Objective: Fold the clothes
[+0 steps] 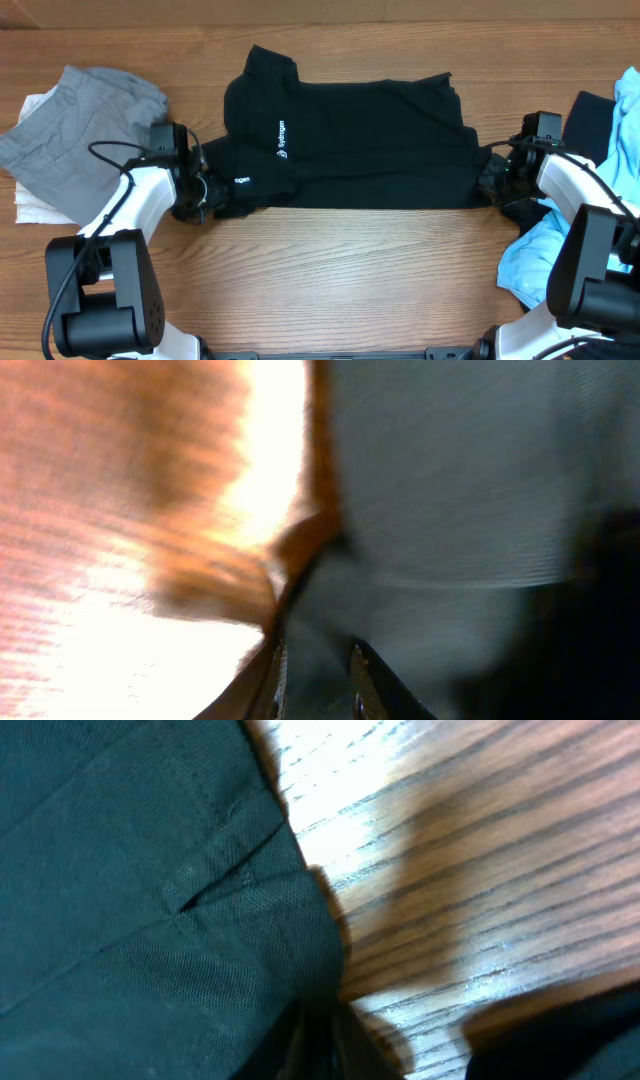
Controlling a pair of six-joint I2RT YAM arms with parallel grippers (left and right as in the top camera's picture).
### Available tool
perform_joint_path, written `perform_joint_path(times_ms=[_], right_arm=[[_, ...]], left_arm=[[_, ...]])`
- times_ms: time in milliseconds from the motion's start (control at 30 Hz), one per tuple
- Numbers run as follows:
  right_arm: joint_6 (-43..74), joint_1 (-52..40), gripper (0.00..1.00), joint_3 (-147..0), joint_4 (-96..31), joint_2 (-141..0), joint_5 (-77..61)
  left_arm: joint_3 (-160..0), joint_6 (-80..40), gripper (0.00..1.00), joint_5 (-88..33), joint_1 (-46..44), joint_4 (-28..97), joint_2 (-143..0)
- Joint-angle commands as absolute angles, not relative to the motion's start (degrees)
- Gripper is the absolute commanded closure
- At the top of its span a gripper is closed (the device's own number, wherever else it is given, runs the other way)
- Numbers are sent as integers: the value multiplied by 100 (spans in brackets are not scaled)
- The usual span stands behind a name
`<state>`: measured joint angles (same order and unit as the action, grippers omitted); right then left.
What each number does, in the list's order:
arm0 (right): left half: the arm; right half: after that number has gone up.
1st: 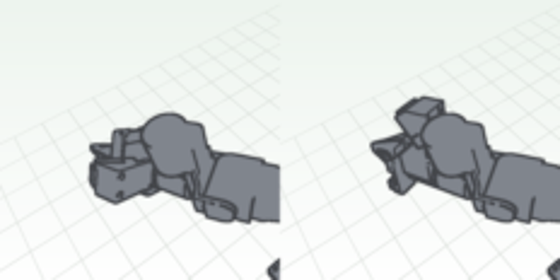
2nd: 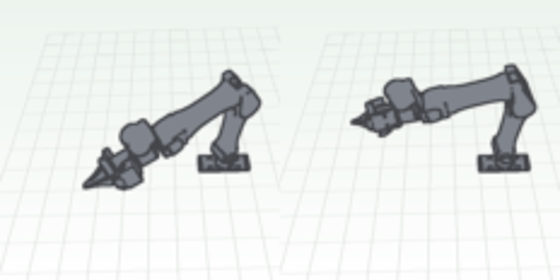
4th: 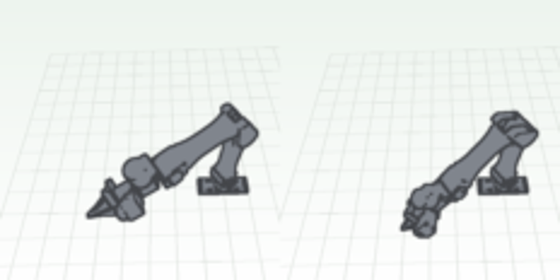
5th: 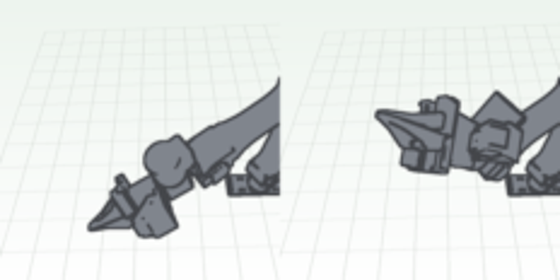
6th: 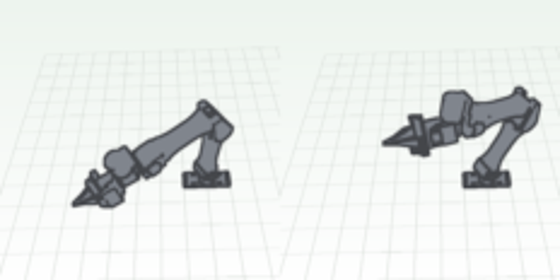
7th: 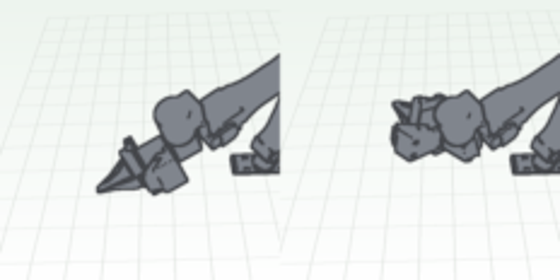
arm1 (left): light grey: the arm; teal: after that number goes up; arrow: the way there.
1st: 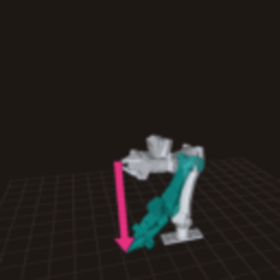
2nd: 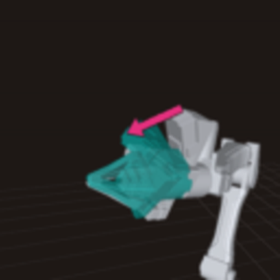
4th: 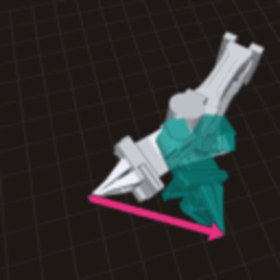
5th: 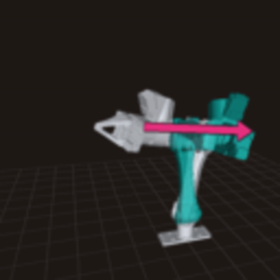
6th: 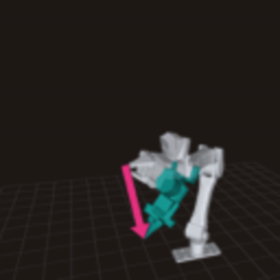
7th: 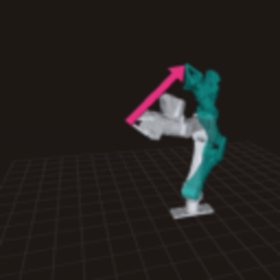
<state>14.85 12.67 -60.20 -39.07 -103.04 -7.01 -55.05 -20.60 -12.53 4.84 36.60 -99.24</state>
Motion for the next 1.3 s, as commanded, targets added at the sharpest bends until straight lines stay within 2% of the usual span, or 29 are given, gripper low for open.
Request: perform_joint_path(times_ms=[0,133,400,600,700,800,967,1067,1267], right_arm=[[1494,1271,94,-5983,-3959,-10357,-523],[1494,1271,96,-5911,-4056,-10429,-320],[2018,1435,96,-5883,-4683,-10451,764],[2108,1557,96,-5883,-4831,-10451,814],[2106,1555,96,-5883,-4831,-10451,808],[2108,1555,96,-5883,-4818,-10451,797],[2106,1551,93,-5883,-4790,-10451,788],[2108,1551,93,-5883,-4775,-10451,786],[2106,1551,92,-5883,-4727,-10451,746]], left_arm=[[-5240,-1973,74,-871,447,3570,-9974],[-5081,-1970,74,-805,447,3483,-9974],[-5065,-1973,72,91,517,3728,-9974],[-5065,-1916,71,176,998,3802,-9974],[-5120,-1605,72,-215,1214,3833,-9968],[-5378,-1234,75,-1282,1212,4097,-9896],[-5988,-622,63,-2388,797,4469,-9275],[-6149,-617,41,-2842,530,4283,-8919],[-6154,-792,38,-2978,108,3999,-8967]])
